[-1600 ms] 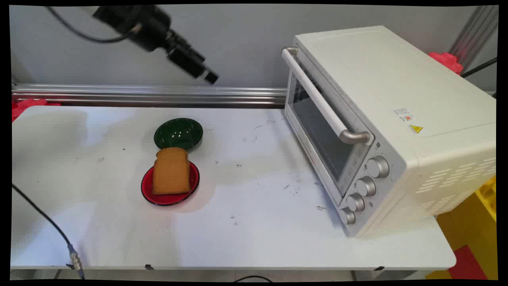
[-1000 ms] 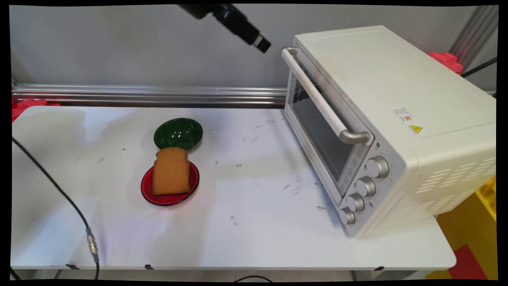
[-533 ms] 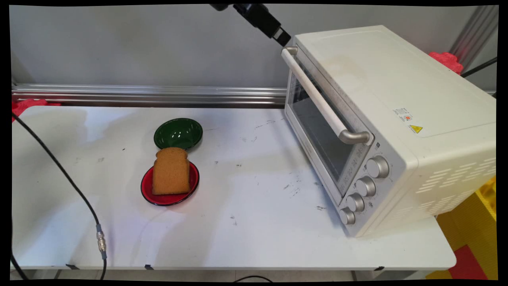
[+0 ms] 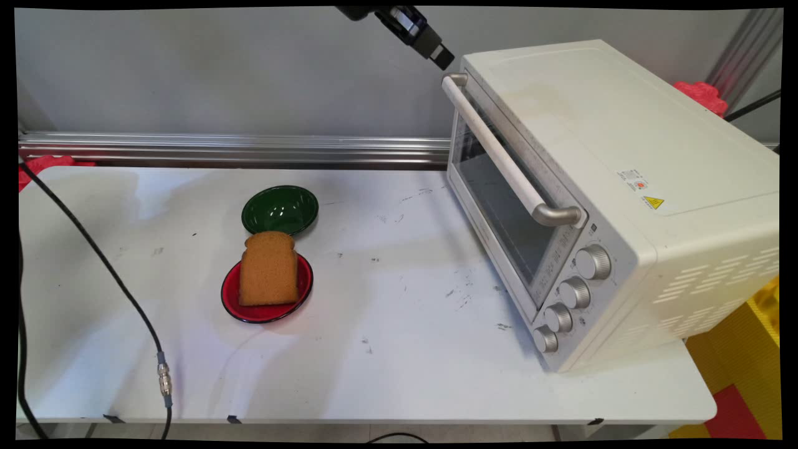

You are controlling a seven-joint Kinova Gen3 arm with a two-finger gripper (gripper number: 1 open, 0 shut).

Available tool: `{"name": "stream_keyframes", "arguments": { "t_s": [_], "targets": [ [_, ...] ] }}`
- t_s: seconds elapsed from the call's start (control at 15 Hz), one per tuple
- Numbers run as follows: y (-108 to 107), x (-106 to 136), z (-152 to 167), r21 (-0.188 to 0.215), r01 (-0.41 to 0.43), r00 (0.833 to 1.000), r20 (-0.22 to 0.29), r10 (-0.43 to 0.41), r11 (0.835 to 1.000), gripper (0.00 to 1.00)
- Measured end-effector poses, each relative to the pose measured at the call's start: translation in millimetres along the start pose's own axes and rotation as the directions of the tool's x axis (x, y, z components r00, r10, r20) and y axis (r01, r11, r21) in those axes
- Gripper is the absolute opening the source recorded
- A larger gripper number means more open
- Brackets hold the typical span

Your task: Open the oven

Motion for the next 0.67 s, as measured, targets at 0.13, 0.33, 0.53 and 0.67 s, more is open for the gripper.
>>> {"name": "stream_keyframes", "arguments": {
  "t_s": [0.13,0.33,0.53,0.67],
  "targets": [
    [-1.6,-1.9,4.9,0.010,0.003,1.000,0.008,-0.003,1.000,0.00],
    [-1.8,-3.3,14.4,0.018,0.008,1.000,0.010,-0.008,1.000,0.00],
    [-1.8,-3.3,27.6,0.025,0.013,1.000,0.008,-0.013,1.000,0.00],
    [-1.9,-2.3,38.0,0.030,0.014,1.000,0.004,-0.014,0.999,0.00]
  ]
}}
